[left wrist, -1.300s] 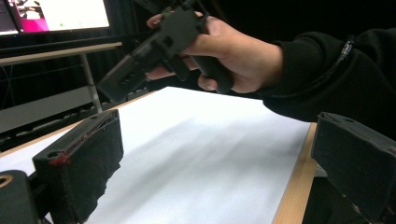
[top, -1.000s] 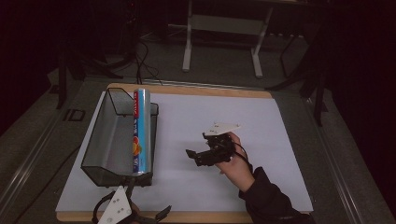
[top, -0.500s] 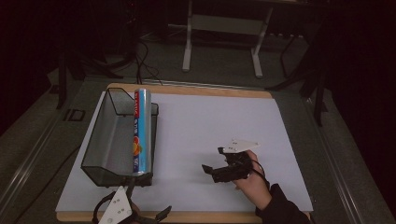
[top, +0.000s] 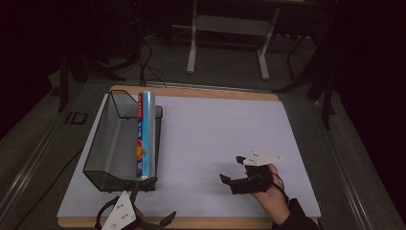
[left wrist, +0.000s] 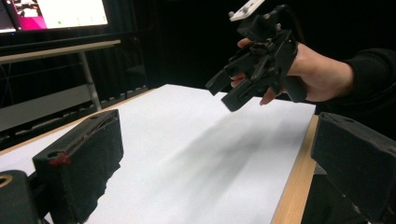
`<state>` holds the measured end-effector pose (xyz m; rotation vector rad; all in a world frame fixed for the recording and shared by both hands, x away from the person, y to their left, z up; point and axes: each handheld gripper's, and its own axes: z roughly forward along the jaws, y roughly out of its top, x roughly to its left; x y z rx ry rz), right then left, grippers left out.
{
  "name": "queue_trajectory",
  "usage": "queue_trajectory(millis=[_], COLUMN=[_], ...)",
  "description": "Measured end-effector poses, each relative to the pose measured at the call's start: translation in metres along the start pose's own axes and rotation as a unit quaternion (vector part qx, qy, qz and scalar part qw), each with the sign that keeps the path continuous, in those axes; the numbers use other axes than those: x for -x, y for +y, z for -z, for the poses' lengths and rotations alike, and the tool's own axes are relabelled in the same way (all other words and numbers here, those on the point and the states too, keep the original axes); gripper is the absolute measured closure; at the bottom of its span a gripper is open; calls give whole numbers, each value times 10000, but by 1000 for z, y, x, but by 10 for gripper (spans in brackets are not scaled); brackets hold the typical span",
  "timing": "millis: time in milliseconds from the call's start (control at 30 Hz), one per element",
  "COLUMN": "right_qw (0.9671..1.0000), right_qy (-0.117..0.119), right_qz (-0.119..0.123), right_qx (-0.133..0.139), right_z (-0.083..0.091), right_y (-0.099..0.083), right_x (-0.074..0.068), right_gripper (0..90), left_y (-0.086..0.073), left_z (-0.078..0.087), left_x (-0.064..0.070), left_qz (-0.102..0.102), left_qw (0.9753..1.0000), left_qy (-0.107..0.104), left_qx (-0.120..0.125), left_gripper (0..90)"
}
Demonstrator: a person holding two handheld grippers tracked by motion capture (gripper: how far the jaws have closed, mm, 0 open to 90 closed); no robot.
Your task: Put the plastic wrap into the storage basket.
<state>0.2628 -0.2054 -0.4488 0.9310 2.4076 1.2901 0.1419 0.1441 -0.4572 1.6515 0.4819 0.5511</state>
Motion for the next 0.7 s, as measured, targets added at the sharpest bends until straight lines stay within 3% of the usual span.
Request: queue_trajectory(millis=[133, 267, 367, 700], right_qw=[9999, 9998, 9993, 9986], right_qy=[-50, -141, -210, -264], right_qz=[93, 142, 289, 450], right_qx=[109, -7, -52, -69], right_z=[7, 9, 7, 1], right_y=[-4, -10, -14, -18], right_x=[0, 2, 2, 4], right_gripper=[135, 137, 135, 135], left_y=[0, 0, 0, 1], left_z=[0, 0, -1, -1], left_x=[0, 0, 0, 1], left_qz=[-9, -15, -27, -59], left_qw=[10000, 10000, 10000, 10000], left_qy=[-2, 5, -4, -34], left_qx=[-13, -12, -23, -40], left_gripper=[29, 29, 29, 29])
